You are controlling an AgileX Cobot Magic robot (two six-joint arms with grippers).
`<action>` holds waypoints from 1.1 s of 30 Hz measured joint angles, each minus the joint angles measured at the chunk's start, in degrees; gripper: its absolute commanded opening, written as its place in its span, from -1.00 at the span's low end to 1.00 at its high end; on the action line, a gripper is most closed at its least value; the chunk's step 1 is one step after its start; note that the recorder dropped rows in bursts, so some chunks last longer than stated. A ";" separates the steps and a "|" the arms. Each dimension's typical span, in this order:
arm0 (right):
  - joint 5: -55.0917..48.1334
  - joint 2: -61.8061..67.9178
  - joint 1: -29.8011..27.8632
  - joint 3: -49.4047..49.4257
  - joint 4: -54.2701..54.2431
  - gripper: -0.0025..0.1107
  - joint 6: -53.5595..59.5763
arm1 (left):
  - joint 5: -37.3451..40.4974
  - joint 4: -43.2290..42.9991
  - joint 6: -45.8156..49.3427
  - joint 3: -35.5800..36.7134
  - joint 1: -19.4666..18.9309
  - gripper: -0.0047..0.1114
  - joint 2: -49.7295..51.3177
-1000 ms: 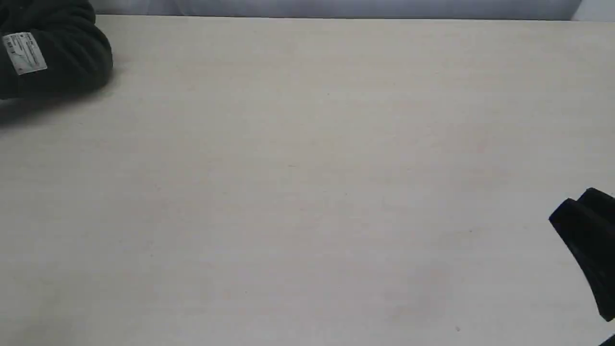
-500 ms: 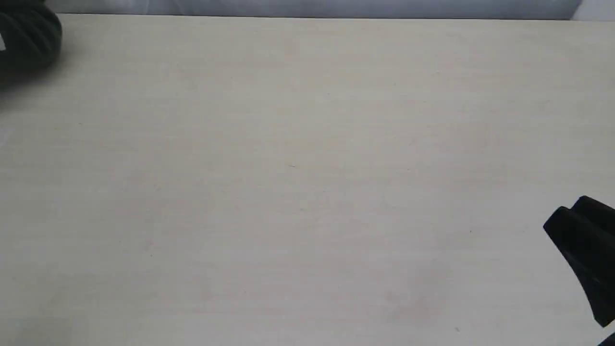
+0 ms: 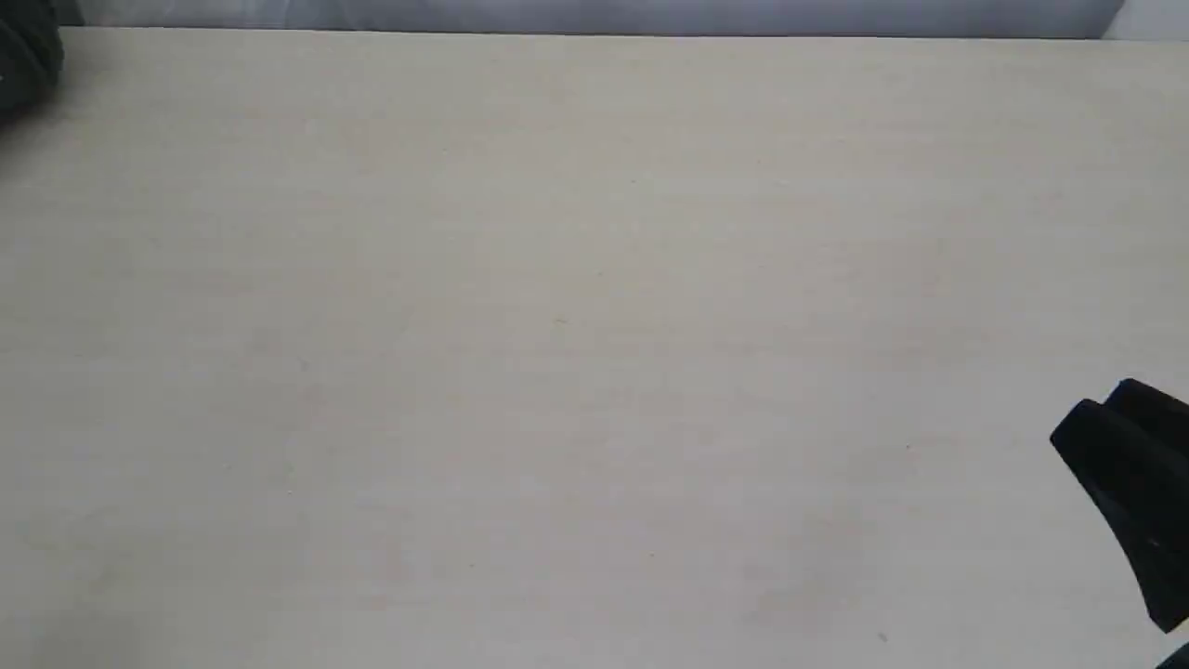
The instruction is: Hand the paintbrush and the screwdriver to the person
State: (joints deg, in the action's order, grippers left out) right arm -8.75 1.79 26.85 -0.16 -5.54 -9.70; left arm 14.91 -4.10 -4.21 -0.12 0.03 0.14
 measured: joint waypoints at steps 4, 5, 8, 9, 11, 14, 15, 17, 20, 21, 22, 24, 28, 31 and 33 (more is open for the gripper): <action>0.00 -0.05 0.00 0.00 0.00 -0.43 0.00 | 0.00 0.00 0.00 0.00 0.00 -0.92 0.00; 0.00 -0.33 -0.25 0.00 0.59 -0.43 0.00 | 0.00 0.00 0.00 0.00 0.00 -0.92 0.00; -1.30 -1.18 -3.36 0.00 2.45 -0.43 0.00 | 0.00 0.00 0.00 0.00 0.00 -0.92 0.00; -2.01 -1.32 -5.29 0.00 3.03 -0.43 0.00 | 0.00 0.00 0.00 0.00 0.00 -0.92 0.00; -3.91 -1.44 -9.52 0.00 3.81 -0.43 0.00 | 0.00 0.00 0.00 0.00 0.00 -0.92 0.00; -6.61 -1.44 -15.31 0.00 5.00 -0.43 0.00 | 0.00 0.00 0.00 0.00 0.00 -0.92 0.00; -7.53 -1.44 -17.19 0.00 5.54 -0.43 0.00 | 0.00 0.00 0.00 0.00 0.00 -0.92 0.00; -8.92 -1.44 -19.86 0.00 6.90 -0.43 0.00 | 0.00 0.00 0.00 0.00 0.00 -0.92 0.00; -10.27 -1.44 -23.93 0.00 7.79 -0.43 0.00 | 0.00 0.00 0.00 0.00 0.00 -0.92 0.00; -10.39 -1.44 -25.03 0.00 8.09 -0.43 0.00 | 0.00 0.00 0.00 0.00 0.00 -0.92 0.00; -10.39 -1.44 -25.83 0.00 8.22 -0.43 0.00 | 0.00 0.00 0.00 0.00 0.00 -0.92 0.00; -10.39 -1.44 -27.48 0.00 8.57 -0.43 0.00 | 0.00 0.00 0.00 0.00 0.00 -0.92 0.00; -10.42 -1.44 -28.68 0.00 9.06 -0.43 0.00 | 0.00 0.00 0.00 0.00 0.00 -0.92 0.00; -10.85 -1.44 -28.68 0.00 9.18 -0.43 0.12 | 0.00 0.00 0.00 0.00 0.00 -0.92 0.00; -11.16 -1.44 -28.68 0.00 9.18 -0.43 0.20 | 0.00 0.00 0.00 0.00 0.00 -0.92 0.00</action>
State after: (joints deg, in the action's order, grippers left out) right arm -19.91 0.35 -1.83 -0.16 3.64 -9.50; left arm 14.91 -4.10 -4.21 -0.12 0.03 0.14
